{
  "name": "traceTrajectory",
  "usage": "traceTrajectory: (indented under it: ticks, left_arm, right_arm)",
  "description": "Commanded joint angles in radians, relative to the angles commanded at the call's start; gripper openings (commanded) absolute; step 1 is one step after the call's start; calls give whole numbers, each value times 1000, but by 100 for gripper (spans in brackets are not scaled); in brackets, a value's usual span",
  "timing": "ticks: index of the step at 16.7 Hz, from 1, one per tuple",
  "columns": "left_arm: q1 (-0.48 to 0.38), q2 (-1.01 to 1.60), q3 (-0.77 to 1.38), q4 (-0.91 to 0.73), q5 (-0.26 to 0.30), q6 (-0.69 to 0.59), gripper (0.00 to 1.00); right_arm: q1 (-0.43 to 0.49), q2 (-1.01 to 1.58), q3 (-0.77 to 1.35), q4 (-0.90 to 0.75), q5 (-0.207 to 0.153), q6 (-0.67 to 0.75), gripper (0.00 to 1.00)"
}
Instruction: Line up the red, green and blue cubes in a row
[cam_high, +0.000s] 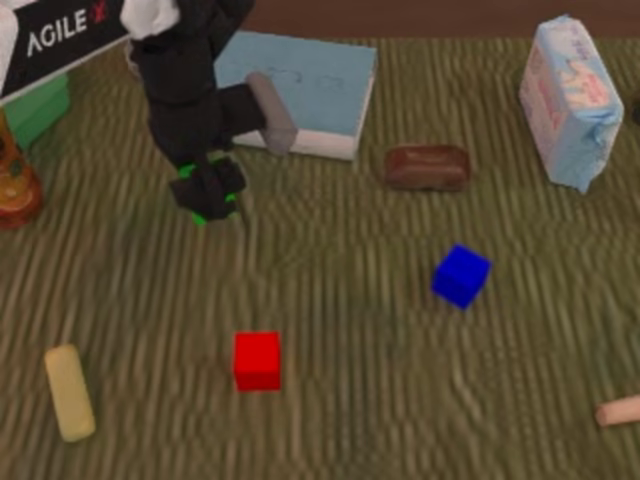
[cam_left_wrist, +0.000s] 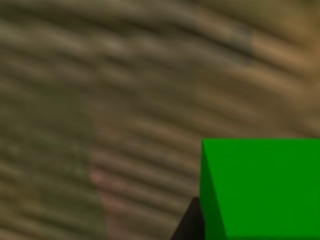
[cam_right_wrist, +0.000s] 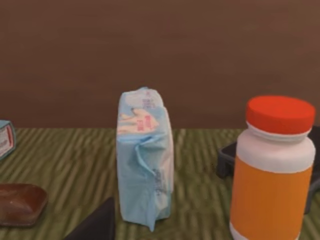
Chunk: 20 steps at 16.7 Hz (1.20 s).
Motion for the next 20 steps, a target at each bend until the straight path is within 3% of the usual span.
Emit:
traceTrajectory:
  ticks: [5, 8, 15, 20]
  left_arm:
    - [-306, -148, -208, 53, -2, -40, 0]
    - [-403, -215, -290, 80, -5, -58, 0]
    - [-414, -217, -314, 100, -5, -60, 0]
    - [-420, -162, -422, 275, -4, -62, 0]
  right_arm:
    - [0, 0, 0, 0, 0, 0, 100]
    - [0, 0, 0, 0, 0, 0, 100]
    - [0, 0, 0, 0, 0, 0, 100]
    - [0, 0, 0, 0, 0, 0, 100]
